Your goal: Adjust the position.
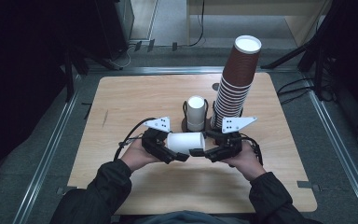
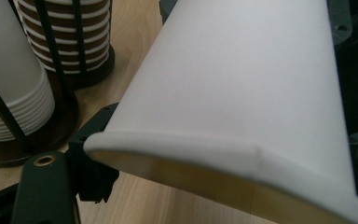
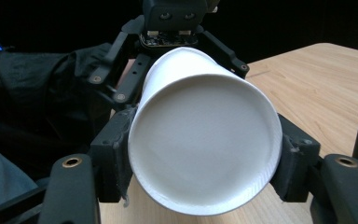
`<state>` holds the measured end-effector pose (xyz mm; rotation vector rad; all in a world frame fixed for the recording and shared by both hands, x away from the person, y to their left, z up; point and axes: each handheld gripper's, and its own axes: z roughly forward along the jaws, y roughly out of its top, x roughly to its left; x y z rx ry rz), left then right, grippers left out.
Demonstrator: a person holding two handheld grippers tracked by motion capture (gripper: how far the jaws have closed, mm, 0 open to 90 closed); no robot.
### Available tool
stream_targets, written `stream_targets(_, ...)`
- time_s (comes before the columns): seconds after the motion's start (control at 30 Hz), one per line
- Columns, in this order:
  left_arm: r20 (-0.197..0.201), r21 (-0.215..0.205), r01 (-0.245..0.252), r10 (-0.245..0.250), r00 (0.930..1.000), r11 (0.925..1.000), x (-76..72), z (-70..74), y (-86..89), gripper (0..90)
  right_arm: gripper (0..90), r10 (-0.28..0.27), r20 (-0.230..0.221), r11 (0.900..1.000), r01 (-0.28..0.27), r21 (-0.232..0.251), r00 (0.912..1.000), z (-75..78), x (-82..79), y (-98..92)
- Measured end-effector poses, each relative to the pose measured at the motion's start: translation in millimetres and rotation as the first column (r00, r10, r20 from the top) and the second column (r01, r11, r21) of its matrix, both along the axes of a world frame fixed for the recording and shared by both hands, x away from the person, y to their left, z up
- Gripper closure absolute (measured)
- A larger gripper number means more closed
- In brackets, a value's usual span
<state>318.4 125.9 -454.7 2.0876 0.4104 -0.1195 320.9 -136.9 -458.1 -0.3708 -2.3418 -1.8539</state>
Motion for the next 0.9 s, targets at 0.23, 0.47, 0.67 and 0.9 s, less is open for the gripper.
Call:
stream_targets(0.23,0.004,0.004,0.016,-0.016,0.9999,0.9999,0.3,-0.3,1.2,25.5,34.3,0.006,0.007,1.0,-0.006,-0.012,1.0,0.2,0.6,-0.1)
stream_targets(0.47,-0.001,-0.005,0.006,-0.006,1.0,1.0,0.4,0.8,1.9,25.8,30.1,0.005,0.012,1.0,-0.005,-0.024,0.9999,0.8,0.0,-0.5)
stream_targets(0.67,-0.013,0.0,-0.01,0.01,0.9999,1.0,3.7,3.6,9.8,25.7,24.5,-0.013,0.01,0.998,0.014,-0.062,0.9999,0.3,1.3,-1.3)
stream_targets(0.9,0.015,0.06,-0.028,0.027,0.9995,0.9978,5.5,7.6,19.4,25.7,24.3,-0.015,0.045,0.98,0.024,-0.199,0.9989,-5.1,0.5,0.5)
